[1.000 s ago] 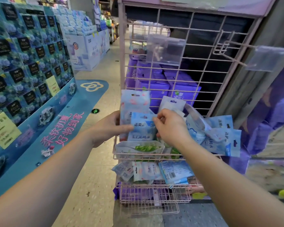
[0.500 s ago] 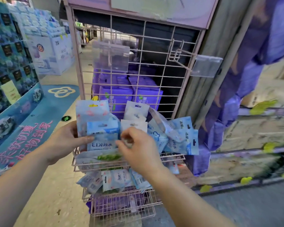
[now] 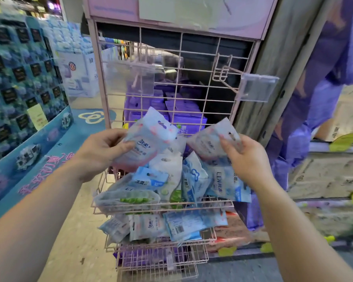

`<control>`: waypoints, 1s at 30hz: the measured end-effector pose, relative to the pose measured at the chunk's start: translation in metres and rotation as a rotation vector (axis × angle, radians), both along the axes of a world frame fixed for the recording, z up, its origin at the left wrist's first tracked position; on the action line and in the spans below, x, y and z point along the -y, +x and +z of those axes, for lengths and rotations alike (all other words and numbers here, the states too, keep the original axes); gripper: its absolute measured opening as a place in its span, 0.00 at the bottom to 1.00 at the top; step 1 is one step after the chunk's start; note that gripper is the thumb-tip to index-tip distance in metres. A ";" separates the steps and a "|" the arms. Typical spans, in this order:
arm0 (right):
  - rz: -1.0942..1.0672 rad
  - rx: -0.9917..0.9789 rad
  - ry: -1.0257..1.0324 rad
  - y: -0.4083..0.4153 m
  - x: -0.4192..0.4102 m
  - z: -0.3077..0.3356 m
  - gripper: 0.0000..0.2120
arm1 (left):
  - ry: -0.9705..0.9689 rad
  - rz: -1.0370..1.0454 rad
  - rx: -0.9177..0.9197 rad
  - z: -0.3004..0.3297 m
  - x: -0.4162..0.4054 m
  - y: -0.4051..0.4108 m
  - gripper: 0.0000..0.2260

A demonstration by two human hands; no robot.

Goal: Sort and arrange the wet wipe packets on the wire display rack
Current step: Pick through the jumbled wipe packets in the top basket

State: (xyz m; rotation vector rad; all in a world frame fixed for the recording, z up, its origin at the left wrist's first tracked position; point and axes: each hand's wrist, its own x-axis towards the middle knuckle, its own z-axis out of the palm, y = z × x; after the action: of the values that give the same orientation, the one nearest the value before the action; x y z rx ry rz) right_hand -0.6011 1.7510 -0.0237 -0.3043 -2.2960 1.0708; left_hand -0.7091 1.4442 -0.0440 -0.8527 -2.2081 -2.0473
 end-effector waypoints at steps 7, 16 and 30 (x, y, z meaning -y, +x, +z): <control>0.341 -0.257 -0.104 -0.019 0.018 0.049 0.08 | -0.062 -0.172 -0.069 0.035 -0.050 0.012 0.12; 0.783 0.147 -0.735 -0.041 0.035 0.044 0.27 | 0.221 0.099 0.120 0.013 -0.073 0.005 0.04; 0.255 -0.185 0.086 -0.046 -0.005 0.008 0.19 | -0.398 0.055 0.153 0.008 -0.068 0.009 0.09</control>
State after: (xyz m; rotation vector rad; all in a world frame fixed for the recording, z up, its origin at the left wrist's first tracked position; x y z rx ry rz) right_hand -0.6467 1.7562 -0.0157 0.1208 -2.2451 1.0689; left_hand -0.6998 1.5122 -0.0364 -0.6593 -2.7441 -1.7277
